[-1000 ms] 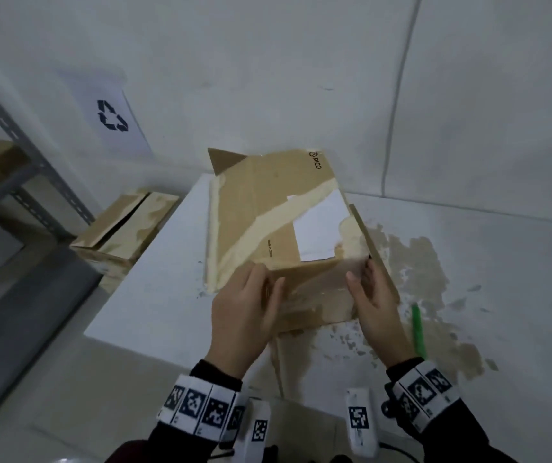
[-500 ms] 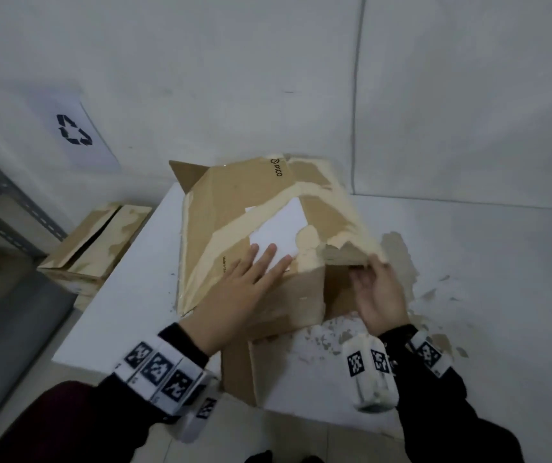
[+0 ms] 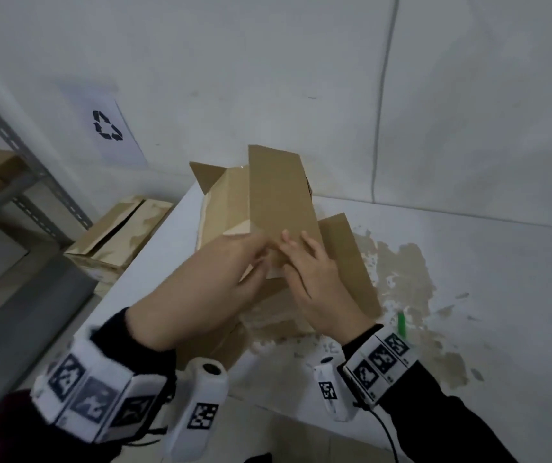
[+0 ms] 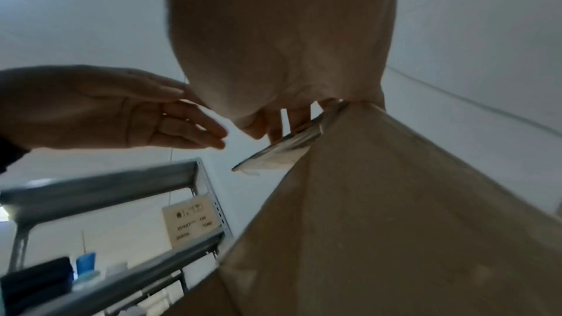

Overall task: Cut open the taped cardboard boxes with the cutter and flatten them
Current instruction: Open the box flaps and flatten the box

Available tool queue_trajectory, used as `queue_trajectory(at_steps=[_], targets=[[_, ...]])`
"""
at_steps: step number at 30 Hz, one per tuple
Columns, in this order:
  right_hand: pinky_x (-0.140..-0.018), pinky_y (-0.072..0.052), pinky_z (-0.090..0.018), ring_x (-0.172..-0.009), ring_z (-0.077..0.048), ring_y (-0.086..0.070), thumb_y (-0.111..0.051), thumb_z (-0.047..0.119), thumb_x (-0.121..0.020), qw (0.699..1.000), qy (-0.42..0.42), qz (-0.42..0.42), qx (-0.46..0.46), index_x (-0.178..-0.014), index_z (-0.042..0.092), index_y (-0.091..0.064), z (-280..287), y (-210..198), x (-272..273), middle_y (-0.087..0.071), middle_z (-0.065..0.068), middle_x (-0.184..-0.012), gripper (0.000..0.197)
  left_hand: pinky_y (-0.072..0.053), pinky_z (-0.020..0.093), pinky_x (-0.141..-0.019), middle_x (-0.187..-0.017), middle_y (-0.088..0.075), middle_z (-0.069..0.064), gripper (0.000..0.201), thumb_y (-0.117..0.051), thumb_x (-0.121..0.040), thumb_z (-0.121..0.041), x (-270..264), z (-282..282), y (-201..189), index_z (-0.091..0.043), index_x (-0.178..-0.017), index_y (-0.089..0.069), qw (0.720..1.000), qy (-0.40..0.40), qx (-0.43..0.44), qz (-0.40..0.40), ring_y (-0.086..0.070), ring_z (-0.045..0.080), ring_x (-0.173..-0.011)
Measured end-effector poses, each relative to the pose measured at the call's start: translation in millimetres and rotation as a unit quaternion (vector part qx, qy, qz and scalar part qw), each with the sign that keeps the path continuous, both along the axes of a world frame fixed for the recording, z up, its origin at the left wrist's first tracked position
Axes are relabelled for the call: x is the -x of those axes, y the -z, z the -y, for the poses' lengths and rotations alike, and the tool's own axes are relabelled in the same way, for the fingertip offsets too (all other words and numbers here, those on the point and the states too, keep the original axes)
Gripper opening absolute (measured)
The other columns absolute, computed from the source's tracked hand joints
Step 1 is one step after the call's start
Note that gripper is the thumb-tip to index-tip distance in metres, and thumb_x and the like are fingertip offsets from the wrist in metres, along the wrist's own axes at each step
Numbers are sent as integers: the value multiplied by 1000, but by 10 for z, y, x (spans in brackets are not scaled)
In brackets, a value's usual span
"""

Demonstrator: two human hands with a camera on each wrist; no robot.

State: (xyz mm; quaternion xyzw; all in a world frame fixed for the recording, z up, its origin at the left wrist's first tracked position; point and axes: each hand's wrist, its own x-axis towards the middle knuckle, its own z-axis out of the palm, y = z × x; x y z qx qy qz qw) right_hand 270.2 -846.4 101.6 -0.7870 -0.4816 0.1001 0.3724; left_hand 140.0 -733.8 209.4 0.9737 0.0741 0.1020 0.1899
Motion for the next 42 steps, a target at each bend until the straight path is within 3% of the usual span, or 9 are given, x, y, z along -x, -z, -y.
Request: queue_trajectory(at_steps=[4, 8, 13, 15, 18, 24, 29, 38, 42], targets=[[-117, -21, -24, -142, -5, -21, -33, 22, -101, 976, -61, -161, -135, -142, 22, -36, -9, -32, 101, -30, 2, -152, 41, -16, 31, -119, -153, -33, -1, 57, -20, -100, -47, -280, 207, 449, -19, -150, -25, 995, -55, 69, -51, -24, 11, -142], [-101, -43, -23, -116, 2, -48, -44, 2, -94, 947, 103, -220, -211, -117, 18, -47, 34, 163, -90, -51, 6, -125, 29, 11, 28, -118, -161, 2, -4, 75, 3, -92, -61, -338, 192, 944, -18, -153, -2, 990, -116, -48, -63, 11, 6, -146], [-100, -38, -22, -128, -12, -41, -34, 5, -96, 924, 28, -378, -45, -140, 16, -35, -196, 379, -529, -46, 2, -133, 45, 0, 31, -120, -159, -18, -3, 79, -14, -90, -67, -231, 172, 1172, -17, -150, -26, 990, -135, -26, 32, -5, 8, -147], [-105, -34, -20, -129, -10, -39, -36, 7, -96, 937, -15, -349, -12, -144, 16, -31, -280, 397, -588, -43, 1, -139, 49, -4, 32, -119, -156, -28, -3, 72, -21, -92, -63, -216, 151, 1209, -17, -146, -35, 986, -152, -18, 65, -13, 9, -146], [-81, -37, 3, -109, -7, -49, -46, 15, -97, 956, 44, -286, -57, -126, 11, -49, -90, 296, -644, -55, 3, -116, 29, -6, 33, -119, -153, -34, -1, 63, -25, -96, -54, -209, 41, 1238, -15, -142, -40, 981, -168, -18, 95, -18, 11, -145], [-71, -55, -33, -82, -25, -63, -61, 24, -90, 965, 39, -239, -102, -83, 12, -57, 754, 192, -437, -64, -8, -85, 14, -2, 41, -120, -158, -22, 2, 82, -18, -87, -71, -555, -282, 1128, -16, -147, -30, 983, -173, -45, 44, -9, 14, -147], [-55, -35, -12, -59, -3, -42, -63, 19, -88, 998, 17, -43, -42, -69, 20, -40, 760, 248, -93, -43, 12, -64, 30, 12, 38, -118, -161, -3, -1, 92, -9, -80, -78, -937, -243, 1301, -22, -152, -14, 989, -119, -86, -12, 8, 12, -147], [-64, -52, -38, -67, -18, -57, -48, 17, -97, 955, 215, -193, -67, -89, 11, -54, 525, 687, -755, -62, -3, -77, 12, 14, 42, -116, -161, -1, 5, 81, -12, -90, -67, -1605, -734, 1929, -17, -153, -9, 982, -37, -172, -70, 7, 22, -148], [-70, -52, -50, -67, -26, -53, -47, 16, -96, 936, 254, -243, 28, -86, 2, -49, 296, 1103, -1002, -57, -16, -75, 17, 15, 53, -113, -157, 22, 11, 83, -44, -88, -62, -1721, -770, 2262, -30, -153, -3, 959, -42, -185, -209, 24, 28, -144]])
